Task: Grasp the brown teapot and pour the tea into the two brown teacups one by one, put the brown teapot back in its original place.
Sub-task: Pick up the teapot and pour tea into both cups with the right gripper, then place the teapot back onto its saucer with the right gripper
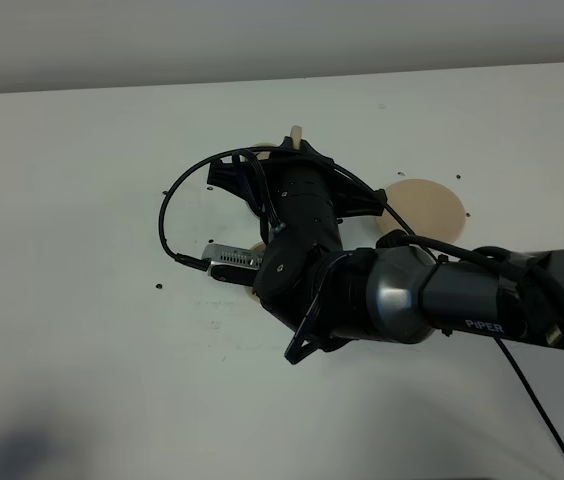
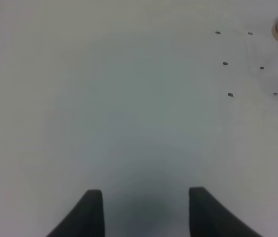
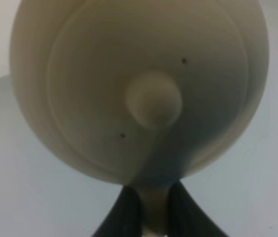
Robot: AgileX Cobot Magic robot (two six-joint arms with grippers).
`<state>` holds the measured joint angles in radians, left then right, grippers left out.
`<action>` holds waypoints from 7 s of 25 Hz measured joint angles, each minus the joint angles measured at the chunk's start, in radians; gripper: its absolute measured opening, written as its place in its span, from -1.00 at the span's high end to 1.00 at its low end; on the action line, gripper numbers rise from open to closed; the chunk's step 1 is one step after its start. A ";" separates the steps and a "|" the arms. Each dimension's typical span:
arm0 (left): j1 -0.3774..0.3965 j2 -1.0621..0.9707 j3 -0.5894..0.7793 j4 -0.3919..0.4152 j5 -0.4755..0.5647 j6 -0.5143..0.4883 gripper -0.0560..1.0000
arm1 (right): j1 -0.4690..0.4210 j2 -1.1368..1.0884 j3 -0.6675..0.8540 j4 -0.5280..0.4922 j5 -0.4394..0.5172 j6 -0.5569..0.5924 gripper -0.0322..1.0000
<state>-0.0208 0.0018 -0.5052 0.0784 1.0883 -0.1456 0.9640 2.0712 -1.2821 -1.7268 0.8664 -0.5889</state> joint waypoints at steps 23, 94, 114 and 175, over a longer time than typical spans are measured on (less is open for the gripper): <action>0.000 0.000 0.000 0.000 0.000 0.001 0.09 | 0.005 0.014 0.000 0.032 0.010 0.103 0.75; 0.000 0.000 0.000 0.000 0.000 0.001 0.09 | -0.174 -0.237 0.138 1.489 -0.043 0.545 0.75; 0.000 0.000 0.000 0.000 0.000 0.000 0.09 | -0.244 -0.286 0.140 1.472 -0.012 0.551 0.75; 0.000 0.000 0.000 0.000 0.000 0.001 0.09 | -0.562 -0.031 -0.109 1.540 -0.046 0.447 0.52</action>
<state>-0.0208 0.0018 -0.5052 0.0784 1.0883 -0.1444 0.4016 2.0403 -1.3909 -0.1873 0.8203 -0.1421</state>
